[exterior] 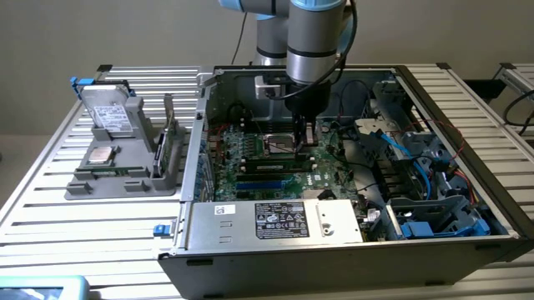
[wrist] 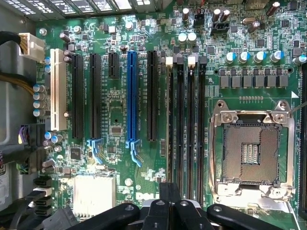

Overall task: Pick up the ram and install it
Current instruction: 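Press down the ram until it locks into place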

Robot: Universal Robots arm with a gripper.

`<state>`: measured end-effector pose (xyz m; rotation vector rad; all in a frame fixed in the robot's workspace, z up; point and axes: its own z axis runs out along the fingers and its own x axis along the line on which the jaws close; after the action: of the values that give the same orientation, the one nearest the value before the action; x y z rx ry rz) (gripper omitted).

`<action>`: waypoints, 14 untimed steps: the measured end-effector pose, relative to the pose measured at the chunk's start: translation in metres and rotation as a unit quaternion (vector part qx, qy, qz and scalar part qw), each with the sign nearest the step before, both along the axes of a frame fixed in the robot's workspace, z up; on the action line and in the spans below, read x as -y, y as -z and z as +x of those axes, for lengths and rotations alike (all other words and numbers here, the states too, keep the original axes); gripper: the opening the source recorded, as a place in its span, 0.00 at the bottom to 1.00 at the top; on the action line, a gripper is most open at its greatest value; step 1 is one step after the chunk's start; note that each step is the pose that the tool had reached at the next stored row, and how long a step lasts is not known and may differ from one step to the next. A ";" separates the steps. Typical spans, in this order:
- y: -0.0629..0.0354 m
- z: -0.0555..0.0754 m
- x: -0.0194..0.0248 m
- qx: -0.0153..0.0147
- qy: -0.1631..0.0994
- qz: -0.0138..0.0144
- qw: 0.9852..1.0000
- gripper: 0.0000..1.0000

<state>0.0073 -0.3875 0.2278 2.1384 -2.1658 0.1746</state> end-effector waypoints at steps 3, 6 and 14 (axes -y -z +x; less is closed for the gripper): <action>0.0008 0.000 0.0000 0.000 0.000 -0.001 1.000 0.11; 0.0014 0.000 0.0000 0.000 0.000 -0.001 1.000 0.11; 0.0032 0.000 0.0000 0.000 0.000 -0.003 1.000 0.11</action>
<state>0.0073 -0.3875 0.2247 2.1353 -2.1626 0.1807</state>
